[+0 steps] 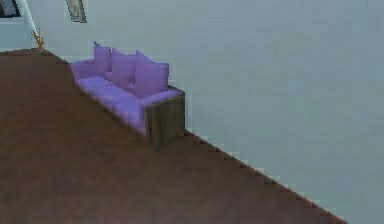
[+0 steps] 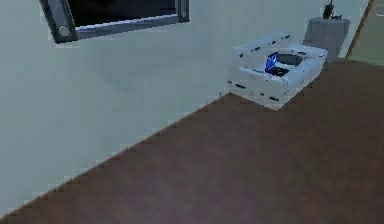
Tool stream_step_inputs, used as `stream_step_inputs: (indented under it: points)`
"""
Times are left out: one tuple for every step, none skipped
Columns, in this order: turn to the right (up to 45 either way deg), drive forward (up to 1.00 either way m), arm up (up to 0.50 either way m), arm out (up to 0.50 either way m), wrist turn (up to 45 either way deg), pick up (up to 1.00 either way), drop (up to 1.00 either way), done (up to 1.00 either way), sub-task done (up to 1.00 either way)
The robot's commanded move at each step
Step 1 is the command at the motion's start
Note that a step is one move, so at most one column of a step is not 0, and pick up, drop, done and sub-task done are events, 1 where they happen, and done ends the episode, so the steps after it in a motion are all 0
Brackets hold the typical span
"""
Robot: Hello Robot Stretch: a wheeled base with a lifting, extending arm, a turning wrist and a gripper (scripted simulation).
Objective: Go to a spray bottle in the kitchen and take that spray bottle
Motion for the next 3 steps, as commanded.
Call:
stream_step_inputs:
  points:
    - [-42.0, 0.00, 0.00, 0.00, 0.0, 0.00, 0.00, 0.00, 0.00]
    - [0.0, 1.00, 0.00, 0.00, 0.0, 0.00, 0.00, 0.00, 0.00]
    - [0.0, 1.00, 0.00, 0.00, 0.0, 0.00, 0.00, 0.00, 0.00]
